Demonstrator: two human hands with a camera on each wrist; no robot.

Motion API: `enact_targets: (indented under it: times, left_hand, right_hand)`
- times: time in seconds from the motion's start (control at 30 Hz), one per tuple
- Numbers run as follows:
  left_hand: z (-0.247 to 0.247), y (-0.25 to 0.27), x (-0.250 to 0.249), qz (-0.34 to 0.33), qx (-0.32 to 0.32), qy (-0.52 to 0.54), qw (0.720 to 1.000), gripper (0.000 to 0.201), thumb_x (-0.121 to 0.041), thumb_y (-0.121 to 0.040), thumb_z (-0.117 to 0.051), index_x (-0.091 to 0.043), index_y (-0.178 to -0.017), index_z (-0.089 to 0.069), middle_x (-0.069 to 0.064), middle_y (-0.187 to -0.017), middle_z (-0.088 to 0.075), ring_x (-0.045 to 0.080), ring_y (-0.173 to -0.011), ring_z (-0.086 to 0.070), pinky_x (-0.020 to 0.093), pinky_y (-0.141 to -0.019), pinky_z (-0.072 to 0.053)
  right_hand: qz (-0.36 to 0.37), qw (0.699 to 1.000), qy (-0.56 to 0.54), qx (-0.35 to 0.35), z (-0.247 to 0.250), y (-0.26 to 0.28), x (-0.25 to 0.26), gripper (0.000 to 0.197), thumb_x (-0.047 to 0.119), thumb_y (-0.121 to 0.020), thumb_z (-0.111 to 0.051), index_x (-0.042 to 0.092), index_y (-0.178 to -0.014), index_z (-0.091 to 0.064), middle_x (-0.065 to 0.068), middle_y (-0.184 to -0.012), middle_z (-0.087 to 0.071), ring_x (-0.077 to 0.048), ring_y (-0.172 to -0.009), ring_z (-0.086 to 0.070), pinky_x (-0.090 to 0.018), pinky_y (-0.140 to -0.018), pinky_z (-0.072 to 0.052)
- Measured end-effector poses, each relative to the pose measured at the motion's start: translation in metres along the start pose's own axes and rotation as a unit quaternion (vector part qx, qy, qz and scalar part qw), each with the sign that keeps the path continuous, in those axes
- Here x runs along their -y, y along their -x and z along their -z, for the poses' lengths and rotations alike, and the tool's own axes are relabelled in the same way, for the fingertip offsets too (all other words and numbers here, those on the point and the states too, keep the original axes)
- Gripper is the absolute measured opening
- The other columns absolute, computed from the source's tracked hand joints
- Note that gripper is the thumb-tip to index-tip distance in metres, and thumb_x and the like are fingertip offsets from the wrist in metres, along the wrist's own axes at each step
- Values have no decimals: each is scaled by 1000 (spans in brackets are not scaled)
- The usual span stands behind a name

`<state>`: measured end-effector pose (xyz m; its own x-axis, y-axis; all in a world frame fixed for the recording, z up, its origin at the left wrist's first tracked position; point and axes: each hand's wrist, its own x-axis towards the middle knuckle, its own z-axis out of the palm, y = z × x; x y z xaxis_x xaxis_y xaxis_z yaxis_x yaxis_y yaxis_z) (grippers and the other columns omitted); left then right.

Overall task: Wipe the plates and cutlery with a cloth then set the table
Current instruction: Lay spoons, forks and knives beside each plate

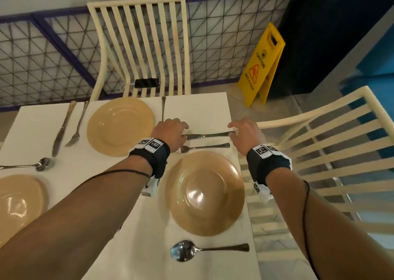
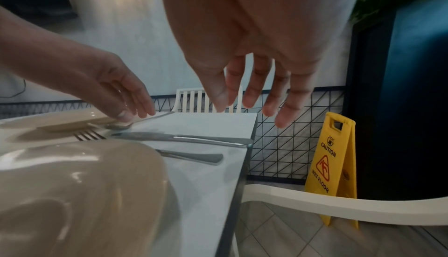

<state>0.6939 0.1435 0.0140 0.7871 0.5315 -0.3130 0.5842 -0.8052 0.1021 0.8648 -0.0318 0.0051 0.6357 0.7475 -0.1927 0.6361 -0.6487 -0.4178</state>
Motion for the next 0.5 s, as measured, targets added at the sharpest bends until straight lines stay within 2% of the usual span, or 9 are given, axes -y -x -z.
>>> enact_targets:
  times: [0.13, 0.23, 0.3, 0.5]
  left_hand:
    - [-7, -14, -3, -12, 30, -22, 999, 44, -39, -95, -56, -28, -138, -55, 1, -135, -58, 26, -117, -58, 41, -95, -45]
    - [-8, -18, -6, -22, 45, -32, 998, 35, -37, -94, -57, -29, -127, -63, 0, -123, -62, 26, -104, -61, 40, -88, -49]
    - [-9, -17, -7, -25, 47, -33, 998, 30, -36, -93, -57, -29, -121, -66, 0, -115, -62, 26, -97, -61, 39, -83, -50]
    - [-8, -21, -4, -36, 36, -37, 998, 27, -33, -94, -55, -30, -117, -69, -2, -109, -63, 25, -96, -61, 37, -80, -47]
  right_hand:
    - [22, 999, 20, 43, -10, -23, -8, 35, 21, -96, -59, 26, -130, -61, -7, -136, -52, -28, -129, -46, -41, -104, -42]
    - [43, 996, 44, 69, -17, -31, -11, 35, 25, -95, -59, 29, -130, -60, -4, -133, -52, -26, -126, -47, -43, -100, -46]
    - [47, 995, 54, 73, -22, -34, -11, 35, 24, -95, -58, 29, -129, -62, -3, -130, -53, -26, -122, -49, -43, -97, -48]
    - [56, 996, 57, 50, -32, -38, -14, 25, 22, -96, -60, 27, -117, -71, -3, -119, -58, -24, -112, -53, -40, -88, -51]
